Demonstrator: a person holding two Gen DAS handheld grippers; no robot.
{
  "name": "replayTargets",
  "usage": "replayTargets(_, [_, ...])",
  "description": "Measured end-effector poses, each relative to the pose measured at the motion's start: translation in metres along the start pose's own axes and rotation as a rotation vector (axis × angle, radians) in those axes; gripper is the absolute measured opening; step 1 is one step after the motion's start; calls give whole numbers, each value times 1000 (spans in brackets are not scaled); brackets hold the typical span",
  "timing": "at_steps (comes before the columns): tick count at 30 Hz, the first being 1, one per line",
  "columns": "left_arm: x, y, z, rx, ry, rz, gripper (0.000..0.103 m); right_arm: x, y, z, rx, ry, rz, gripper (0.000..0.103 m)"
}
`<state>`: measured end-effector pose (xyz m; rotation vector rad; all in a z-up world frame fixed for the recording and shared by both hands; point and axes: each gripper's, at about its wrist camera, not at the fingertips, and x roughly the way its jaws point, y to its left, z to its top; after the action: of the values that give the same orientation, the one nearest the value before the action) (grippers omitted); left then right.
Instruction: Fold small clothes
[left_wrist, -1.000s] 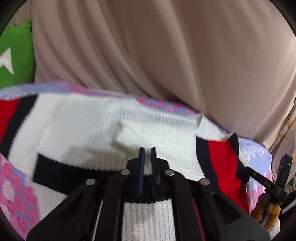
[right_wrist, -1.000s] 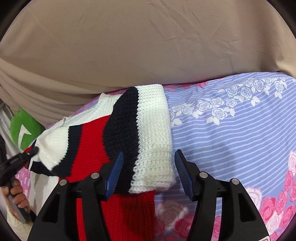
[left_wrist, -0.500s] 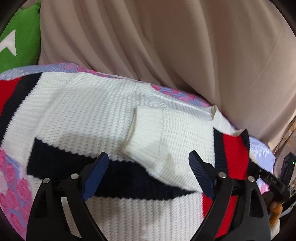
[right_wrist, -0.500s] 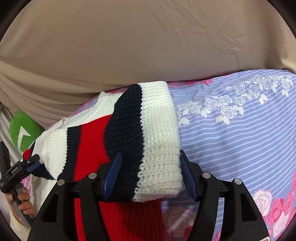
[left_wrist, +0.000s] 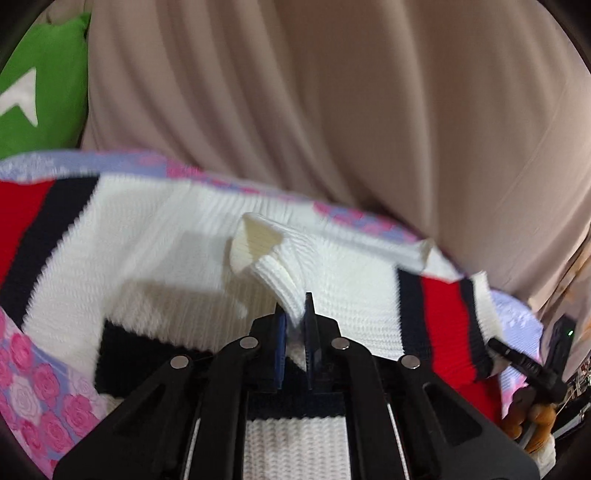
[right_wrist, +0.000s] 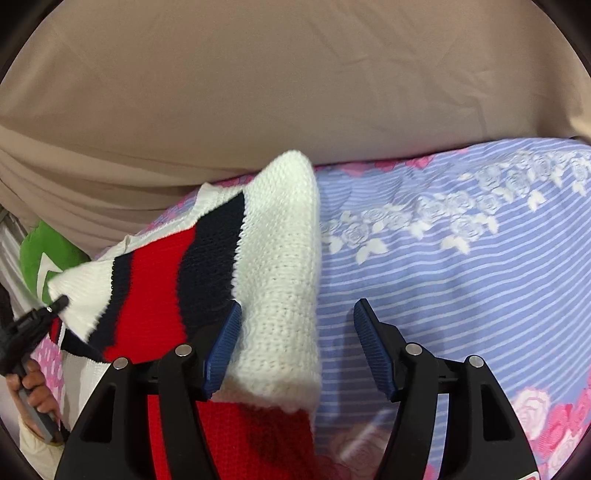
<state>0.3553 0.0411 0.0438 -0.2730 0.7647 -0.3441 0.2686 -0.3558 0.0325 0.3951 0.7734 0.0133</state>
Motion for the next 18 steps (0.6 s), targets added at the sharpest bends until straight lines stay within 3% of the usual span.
replayTargets(1, [4, 2, -2, -4, 8, 5, 7, 3, 7, 1, -24, 11, -2, 23])
replayTargets(2, [7, 4, -5, -10, 7, 9, 7, 1, 12, 2, -43, 0, -17, 19])
replayTargets(6, [14, 7, -11, -17, 2, 21, 7, -50, 19, 8, -60, -192, 48, 16])
replayTargets(8, [22, 4, -15, -22, 17, 18, 7, -39, 7, 11, -49, -164, -15, 16])
replayTargets(10, [16, 7, -18, -23, 24, 5, 8, 1, -9, 7, -34, -28, -115, 16])
replayTargets(14, [17, -2, -20, 40, 25, 59, 8, -15, -8, 13, -6, -71, -73, 16])
replayTargets(18, [19, -7, -21, 64, 24, 83, 10, -56, 5, 10, -12, -207, -201, 22])
